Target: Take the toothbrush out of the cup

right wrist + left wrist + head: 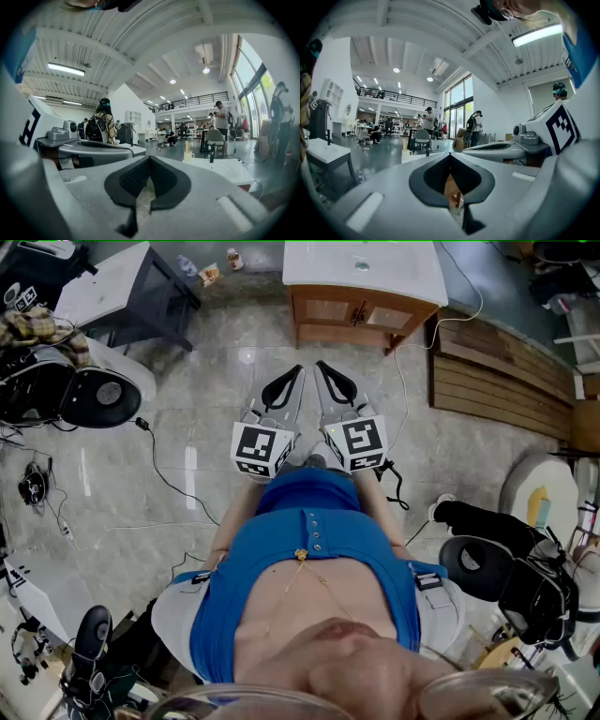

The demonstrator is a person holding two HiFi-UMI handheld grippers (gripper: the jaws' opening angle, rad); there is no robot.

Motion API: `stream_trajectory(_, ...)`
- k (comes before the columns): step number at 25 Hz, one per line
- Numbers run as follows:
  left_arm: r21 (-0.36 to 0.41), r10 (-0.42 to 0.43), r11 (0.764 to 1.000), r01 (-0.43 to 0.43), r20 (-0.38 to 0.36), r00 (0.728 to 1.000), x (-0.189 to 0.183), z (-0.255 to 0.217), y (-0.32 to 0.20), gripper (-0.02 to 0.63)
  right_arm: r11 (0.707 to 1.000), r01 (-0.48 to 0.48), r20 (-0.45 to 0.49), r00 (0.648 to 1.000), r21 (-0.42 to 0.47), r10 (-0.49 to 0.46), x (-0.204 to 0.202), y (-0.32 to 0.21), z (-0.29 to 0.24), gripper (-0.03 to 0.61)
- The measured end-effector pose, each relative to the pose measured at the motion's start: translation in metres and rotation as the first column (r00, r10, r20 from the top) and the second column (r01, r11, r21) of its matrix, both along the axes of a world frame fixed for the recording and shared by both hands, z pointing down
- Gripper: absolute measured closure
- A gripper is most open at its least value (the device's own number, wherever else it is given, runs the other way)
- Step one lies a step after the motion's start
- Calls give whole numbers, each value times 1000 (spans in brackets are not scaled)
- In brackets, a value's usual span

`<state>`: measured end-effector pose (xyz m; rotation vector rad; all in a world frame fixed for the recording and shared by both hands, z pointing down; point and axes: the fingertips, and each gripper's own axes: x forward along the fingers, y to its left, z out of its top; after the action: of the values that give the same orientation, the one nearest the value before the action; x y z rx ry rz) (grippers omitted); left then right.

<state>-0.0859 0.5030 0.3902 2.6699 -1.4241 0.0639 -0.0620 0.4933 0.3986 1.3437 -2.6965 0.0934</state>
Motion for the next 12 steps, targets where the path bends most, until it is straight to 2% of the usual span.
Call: stream_trajectory(12,-13,-38,999,38,-44,998,19,5,-8,612,1000,25,30,999,-4,-25,23,-8,10,577)
